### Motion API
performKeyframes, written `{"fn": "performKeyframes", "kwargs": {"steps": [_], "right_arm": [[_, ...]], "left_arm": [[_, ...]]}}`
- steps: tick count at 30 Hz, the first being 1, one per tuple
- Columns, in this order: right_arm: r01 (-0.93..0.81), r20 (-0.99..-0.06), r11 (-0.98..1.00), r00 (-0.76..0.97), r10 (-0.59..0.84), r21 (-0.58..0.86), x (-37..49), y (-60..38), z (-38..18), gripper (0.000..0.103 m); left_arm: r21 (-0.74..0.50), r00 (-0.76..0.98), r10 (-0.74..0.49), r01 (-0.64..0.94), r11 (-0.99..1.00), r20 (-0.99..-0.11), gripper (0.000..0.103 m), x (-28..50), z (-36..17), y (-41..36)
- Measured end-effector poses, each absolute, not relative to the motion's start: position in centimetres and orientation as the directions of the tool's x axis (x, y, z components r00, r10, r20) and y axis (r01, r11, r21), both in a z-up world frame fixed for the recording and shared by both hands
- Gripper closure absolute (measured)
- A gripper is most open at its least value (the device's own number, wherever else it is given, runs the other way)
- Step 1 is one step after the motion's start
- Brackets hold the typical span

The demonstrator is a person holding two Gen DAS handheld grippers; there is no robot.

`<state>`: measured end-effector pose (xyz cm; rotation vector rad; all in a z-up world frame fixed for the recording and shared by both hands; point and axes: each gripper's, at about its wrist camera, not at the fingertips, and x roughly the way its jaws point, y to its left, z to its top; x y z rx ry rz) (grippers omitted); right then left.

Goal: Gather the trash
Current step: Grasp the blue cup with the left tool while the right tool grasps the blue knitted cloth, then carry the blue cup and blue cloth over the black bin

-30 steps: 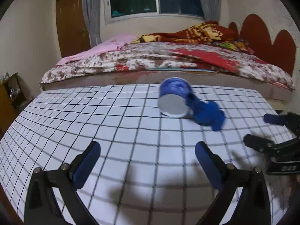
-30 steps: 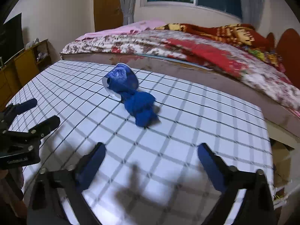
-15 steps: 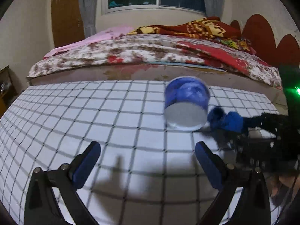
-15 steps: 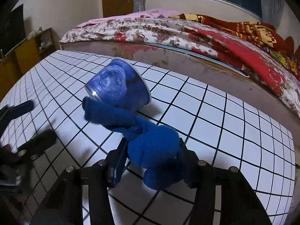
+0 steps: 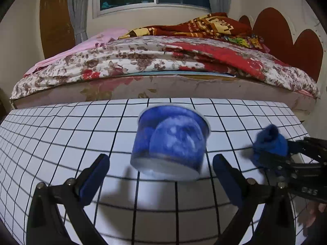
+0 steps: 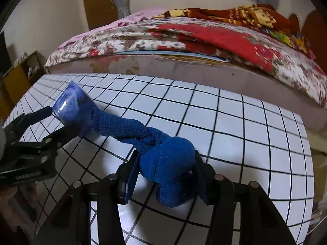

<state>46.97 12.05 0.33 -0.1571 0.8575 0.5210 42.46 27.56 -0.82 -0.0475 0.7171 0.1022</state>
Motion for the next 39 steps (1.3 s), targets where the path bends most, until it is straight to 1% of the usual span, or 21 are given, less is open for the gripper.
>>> {"fn": "performKeyframes", "kwargs": {"steps": [6,7,9,16,21,23,26,32,39], "right_arm": [[-0.480,-0.764,0.873,0.528,0.371,0.092,47.2,11.9,0.2,0.052],[-0.479,-0.766,0.873,0.527,0.369,0.091,47.3,12.1,0.3,0.052],[-0.485,-0.767,0.869,0.522,0.373,0.092,47.3,12.4,0.3,0.053],[-0.478,-0.749,0.873,0.543,0.380,0.097,46.2,12.3,0.6,0.055],[-0.460,-0.721,0.879,0.566,0.399,0.125,43.5,11.2,1.4,0.055],[-0.457,-0.715,0.879,0.569,0.406,0.136,42.2,10.6,1.8,0.055],[-0.464,-0.711,0.879,0.581,0.397,0.112,40.3,9.8,2.7,0.055],[-0.463,-0.703,0.881,0.596,0.389,0.095,37.8,8.9,3.5,0.055],[-0.461,-0.690,0.884,0.615,0.381,0.077,33.7,7.3,4.6,0.055]], "left_arm": [[-0.013,0.734,0.058,-0.090,0.996,-0.677,0.002,44.3,-1.1,28.1],[-0.013,0.733,0.052,-0.083,0.997,-0.678,0.008,44.4,-1.1,28.1],[-0.029,0.736,0.028,-0.065,0.997,-0.676,0.023,44.3,-1.0,28.1],[-0.059,0.754,0.013,-0.068,0.996,-0.657,0.024,41.9,0.2,28.1],[-0.025,0.769,0.030,-0.059,0.998,-0.639,0.025,38.8,0.8,27.1],[0.012,0.775,0.045,-0.048,0.999,-0.630,0.025,37.6,1.0,26.4],[0.053,0.794,0.060,-0.035,0.998,-0.604,0.025,35.7,1.2,25.6],[0.003,0.813,0.034,-0.040,0.999,-0.582,0.025,33.2,2.1,25.4],[0.003,0.833,0.028,-0.032,0.999,-0.552,0.025,29.6,4.1,24.3]]}}
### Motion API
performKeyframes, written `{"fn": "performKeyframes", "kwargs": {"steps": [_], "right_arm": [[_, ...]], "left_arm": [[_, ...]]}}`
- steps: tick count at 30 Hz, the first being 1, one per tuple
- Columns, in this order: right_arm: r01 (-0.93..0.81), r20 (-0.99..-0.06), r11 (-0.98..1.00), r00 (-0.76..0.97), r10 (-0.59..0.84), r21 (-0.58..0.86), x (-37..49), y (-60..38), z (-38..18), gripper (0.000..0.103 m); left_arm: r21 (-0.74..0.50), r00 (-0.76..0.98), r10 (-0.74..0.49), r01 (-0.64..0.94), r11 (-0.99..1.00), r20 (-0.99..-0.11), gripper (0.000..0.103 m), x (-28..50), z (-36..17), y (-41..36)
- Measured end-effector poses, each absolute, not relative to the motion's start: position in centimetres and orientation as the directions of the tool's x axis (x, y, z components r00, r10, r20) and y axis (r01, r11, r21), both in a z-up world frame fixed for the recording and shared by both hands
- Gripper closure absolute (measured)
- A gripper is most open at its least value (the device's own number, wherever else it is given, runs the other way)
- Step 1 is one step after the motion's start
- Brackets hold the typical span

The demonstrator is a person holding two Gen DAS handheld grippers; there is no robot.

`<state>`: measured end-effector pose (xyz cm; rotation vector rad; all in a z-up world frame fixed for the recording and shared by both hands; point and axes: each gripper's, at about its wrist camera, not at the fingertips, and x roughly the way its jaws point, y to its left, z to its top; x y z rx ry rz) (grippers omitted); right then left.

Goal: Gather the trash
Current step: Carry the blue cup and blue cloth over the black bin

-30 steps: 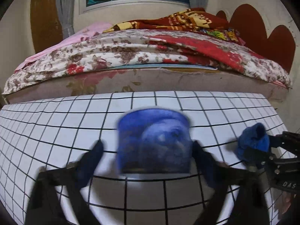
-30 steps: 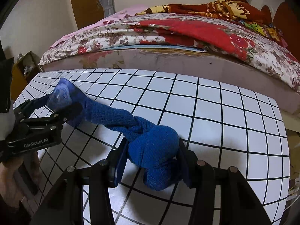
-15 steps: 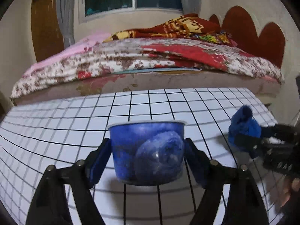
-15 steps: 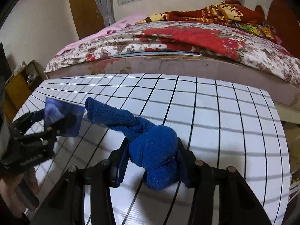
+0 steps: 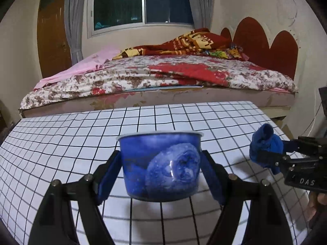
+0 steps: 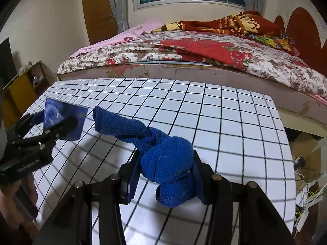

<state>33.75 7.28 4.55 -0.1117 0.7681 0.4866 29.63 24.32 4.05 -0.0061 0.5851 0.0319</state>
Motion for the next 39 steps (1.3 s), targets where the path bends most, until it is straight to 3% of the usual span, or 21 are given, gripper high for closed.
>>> {"fn": "performKeyframes", "kwargs": {"steps": [23,39], "right_arm": [[-0.378,-0.607,0.925,0.730,0.313,0.023,17.3,-4.7,11.5,0.055],[-0.278,-0.605,0.959,0.755,0.252,0.052,10.6,-13.7,10.3,0.055]], "left_arm": [[-0.017,0.910,-0.016,0.010,1.000,-0.415,0.025,15.3,7.3,19.6],[-0.056,0.870,-0.169,0.162,0.985,-0.463,0.025,10.2,6.8,10.1]]}}
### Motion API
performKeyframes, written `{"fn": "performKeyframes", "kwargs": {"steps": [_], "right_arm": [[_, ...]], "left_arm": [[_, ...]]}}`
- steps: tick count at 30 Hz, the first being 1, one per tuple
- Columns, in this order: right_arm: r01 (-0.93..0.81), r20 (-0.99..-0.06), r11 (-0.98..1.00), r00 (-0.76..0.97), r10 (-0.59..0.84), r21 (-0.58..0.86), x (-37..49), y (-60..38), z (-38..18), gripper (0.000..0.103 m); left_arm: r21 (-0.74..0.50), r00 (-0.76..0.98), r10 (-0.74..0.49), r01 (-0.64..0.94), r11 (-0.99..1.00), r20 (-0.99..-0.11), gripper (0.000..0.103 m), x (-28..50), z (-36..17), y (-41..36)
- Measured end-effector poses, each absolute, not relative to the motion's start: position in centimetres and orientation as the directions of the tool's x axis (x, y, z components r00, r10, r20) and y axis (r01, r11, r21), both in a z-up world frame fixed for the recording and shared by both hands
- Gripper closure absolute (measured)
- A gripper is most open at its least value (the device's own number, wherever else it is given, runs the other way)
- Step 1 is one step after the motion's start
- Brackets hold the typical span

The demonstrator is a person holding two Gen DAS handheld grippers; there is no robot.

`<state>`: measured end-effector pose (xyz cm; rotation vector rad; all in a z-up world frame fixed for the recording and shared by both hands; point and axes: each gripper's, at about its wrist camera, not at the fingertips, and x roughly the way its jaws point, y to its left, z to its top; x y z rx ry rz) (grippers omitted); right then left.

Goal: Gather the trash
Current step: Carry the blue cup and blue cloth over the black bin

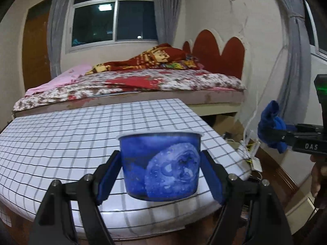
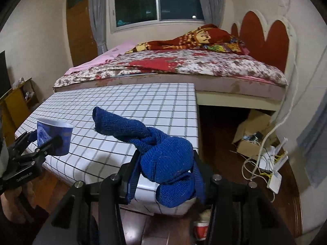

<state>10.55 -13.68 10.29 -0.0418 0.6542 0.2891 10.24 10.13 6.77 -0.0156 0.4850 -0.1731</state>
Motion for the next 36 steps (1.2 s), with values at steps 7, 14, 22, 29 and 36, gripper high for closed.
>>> {"fn": "performKeyframes", "kwargs": {"steps": [7,14,22,29,36], "right_arm": [[-0.216,-0.606,0.974,0.766,0.215,0.072,9.3,-17.9,9.6,0.055],[-0.158,-0.604,0.981,0.773,0.194,0.112,7.9,-22.0,8.1,0.055],[-0.070,-0.624,0.986,0.767,0.152,0.154,6.2,-26.4,6.0,0.055],[-0.001,-0.657,0.990,0.748,0.096,0.143,4.9,-29.7,4.0,0.055],[0.046,-0.690,0.989,0.721,0.065,0.142,3.8,-32.5,1.8,0.055]], "left_arm": [[-0.052,0.852,-0.226,0.229,0.972,-0.473,0.025,9.5,6.7,6.1],[-0.044,0.820,-0.289,0.308,0.950,-0.494,0.025,9.1,6.1,1.8],[-0.036,0.772,-0.359,0.401,0.915,-0.524,0.025,8.7,5.1,-3.3],[-0.048,0.722,-0.426,0.480,0.876,-0.545,0.025,7.8,3.8,-8.0],[-0.072,0.688,-0.463,0.515,0.854,-0.559,0.025,7.1,2.2,-11.0]]}}
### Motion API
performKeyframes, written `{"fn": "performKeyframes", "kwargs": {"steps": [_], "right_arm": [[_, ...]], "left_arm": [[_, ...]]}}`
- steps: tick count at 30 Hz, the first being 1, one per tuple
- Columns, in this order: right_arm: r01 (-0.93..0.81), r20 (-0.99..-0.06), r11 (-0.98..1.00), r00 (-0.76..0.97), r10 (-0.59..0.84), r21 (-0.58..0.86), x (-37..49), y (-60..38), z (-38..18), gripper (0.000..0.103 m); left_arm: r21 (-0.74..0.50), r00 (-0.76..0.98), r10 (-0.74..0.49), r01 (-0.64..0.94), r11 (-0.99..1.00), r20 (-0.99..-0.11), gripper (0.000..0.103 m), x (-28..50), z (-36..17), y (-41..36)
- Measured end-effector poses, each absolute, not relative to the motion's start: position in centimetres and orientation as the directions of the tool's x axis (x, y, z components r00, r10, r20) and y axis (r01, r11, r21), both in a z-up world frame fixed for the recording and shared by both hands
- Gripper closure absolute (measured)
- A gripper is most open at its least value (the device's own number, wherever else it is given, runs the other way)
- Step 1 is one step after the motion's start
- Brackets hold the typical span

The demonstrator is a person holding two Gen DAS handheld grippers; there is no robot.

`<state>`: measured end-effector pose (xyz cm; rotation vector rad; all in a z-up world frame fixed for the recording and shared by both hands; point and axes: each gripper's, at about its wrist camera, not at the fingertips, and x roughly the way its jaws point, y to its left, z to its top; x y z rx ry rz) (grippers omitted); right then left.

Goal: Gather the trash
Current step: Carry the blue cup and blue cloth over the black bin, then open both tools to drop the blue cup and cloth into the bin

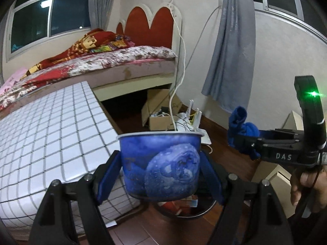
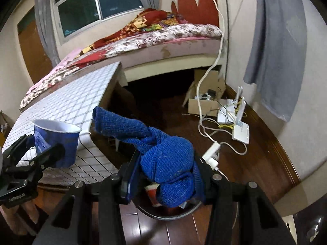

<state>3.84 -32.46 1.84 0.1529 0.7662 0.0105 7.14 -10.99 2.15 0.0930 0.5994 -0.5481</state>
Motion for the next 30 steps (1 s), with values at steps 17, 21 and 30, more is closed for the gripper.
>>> {"fn": "performKeyframes", "kwargs": {"steps": [17,21,30], "right_arm": [[0.080,-0.797,0.989,0.601,0.054,0.127,5.6,-34.0,-4.6,0.054],[0.080,-0.810,0.989,0.584,0.055,0.125,6.6,-34.1,-5.5,0.054],[0.074,-0.825,0.981,0.555,0.107,0.177,9.3,-34.1,-7.0,0.051]], "left_arm": [[-0.135,0.595,-0.468,0.518,0.845,-0.653,0.025,8.8,-3.5,-14.2],[-0.159,0.578,-0.469,0.505,0.848,-0.667,0.025,9.7,-4.7,-14.6],[-0.190,0.529,-0.493,0.525,0.829,-0.691,0.023,10.8,-7.0,-16.2]]}}
